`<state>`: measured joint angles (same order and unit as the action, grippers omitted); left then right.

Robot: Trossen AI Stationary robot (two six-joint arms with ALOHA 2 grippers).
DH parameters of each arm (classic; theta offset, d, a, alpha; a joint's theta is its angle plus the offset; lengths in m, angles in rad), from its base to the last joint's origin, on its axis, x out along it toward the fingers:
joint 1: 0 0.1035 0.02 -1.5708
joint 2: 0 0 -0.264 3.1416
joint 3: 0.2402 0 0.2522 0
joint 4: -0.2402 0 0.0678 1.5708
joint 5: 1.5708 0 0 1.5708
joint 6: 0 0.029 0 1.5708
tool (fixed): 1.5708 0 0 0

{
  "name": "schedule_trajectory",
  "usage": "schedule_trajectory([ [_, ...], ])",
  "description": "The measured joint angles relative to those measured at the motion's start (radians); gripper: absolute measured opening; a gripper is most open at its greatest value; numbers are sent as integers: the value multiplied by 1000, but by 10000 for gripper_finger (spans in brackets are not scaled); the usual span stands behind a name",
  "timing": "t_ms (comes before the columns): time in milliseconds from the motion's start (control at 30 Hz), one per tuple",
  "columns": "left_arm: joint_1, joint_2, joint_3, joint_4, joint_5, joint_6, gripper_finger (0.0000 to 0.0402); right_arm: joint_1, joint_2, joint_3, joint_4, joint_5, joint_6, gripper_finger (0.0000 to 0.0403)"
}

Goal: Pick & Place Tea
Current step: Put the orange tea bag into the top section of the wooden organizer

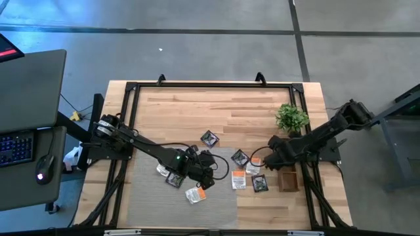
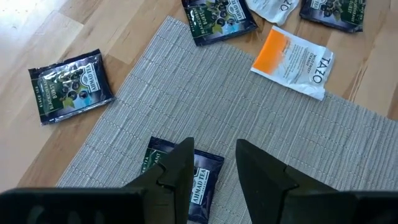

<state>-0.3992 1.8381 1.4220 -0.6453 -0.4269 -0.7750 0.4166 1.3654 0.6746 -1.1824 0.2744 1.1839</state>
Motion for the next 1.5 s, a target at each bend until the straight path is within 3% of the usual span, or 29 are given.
schedule_trajectory([
  [167,0,0,0,1,-1,-20,117,-13,0,31,-29,4,131,2],
  [333,0,0,0,0,-1,-20,117,-31,0,30,-24,9,94,3],
  [667,0,0,0,0,16,-42,117,-16,0,227,-321,195,16,3],
  [733,0,0,0,0,17,-42,117,-18,0,232,-320,180,-16,2],
  [833,0,0,0,0,24,-42,117,-30,0,217,-315,78,-93,7],
  [1033,0,0,0,0,24,-32,117,-64,0,182,-281,6,-192,65],
  [1233,0,0,0,0,20,-15,117,-104,0,182,-293,74,-232,127],
  [1500,0,0,0,19,21,-15,117,-111,0,182,-288,101,-247,157],
])
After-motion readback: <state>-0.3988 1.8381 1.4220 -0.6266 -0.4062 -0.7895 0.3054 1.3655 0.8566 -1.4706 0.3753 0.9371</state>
